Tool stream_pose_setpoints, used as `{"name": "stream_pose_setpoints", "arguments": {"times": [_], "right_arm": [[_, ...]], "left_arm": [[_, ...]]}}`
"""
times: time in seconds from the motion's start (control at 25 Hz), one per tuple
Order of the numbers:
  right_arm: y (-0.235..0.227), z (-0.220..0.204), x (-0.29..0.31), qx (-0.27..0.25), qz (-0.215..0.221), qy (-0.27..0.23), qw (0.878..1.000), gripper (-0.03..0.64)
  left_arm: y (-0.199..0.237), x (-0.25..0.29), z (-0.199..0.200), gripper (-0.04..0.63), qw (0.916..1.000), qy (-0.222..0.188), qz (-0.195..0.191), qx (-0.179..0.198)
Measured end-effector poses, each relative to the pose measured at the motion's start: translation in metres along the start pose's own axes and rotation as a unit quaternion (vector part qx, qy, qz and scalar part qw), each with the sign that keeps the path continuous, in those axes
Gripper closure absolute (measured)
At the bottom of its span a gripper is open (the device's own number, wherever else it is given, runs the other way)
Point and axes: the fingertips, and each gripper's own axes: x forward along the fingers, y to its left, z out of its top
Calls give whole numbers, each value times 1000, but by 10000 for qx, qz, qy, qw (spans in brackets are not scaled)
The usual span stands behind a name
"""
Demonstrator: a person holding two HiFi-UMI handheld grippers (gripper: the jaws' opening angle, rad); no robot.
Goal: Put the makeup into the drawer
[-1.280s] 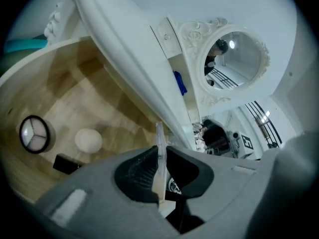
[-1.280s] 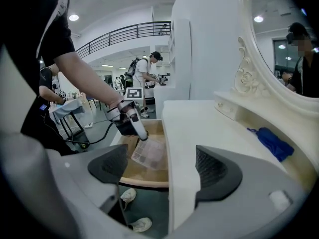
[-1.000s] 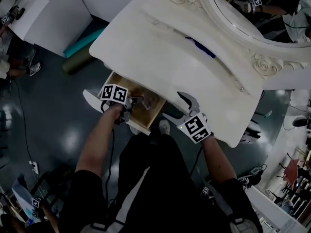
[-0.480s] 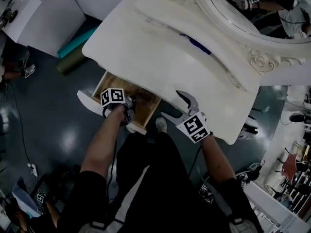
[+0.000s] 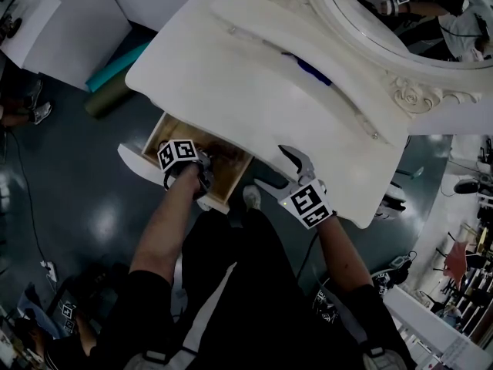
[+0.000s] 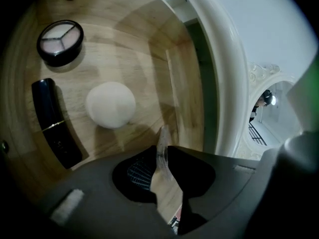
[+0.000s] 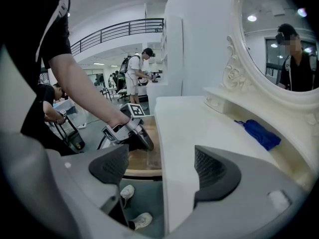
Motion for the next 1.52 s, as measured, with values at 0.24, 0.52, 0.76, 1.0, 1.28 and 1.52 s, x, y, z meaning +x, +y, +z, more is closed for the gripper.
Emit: {"name": "stream_pose_setpoints", "arguments": {"times": [0.24, 0.52, 0.76, 1.0, 1.28, 1.52], "right_arm": [[-2, -2, -2, 26, -21, 14, 10000, 210], [-5, -5, -5, 48, -23, 5, 10000, 210], [-7, -4, -4, 31, 2, -32, 10000, 213], [-6, 2, -4, -38, 81, -107, 9999, 228], [-6, 20, -5, -196, 129, -292, 9993, 293], [-2, 37, -9, -327, 175, -531, 9979, 337]], "left_arm": [[15, 4, 0, 453, 9986, -155, 401, -298], [20, 6, -1, 380, 9971, -301, 621, -310], [18, 1, -3, 330, 9948, -350, 961, -14], [6, -9, -2, 330, 9908, -389, 1158, 578], [-33, -41, 8, 341, 9684, -763, 1359, 1948], [-89, -82, 15, 461, 9126, -1617, 1332, 3512]]}}
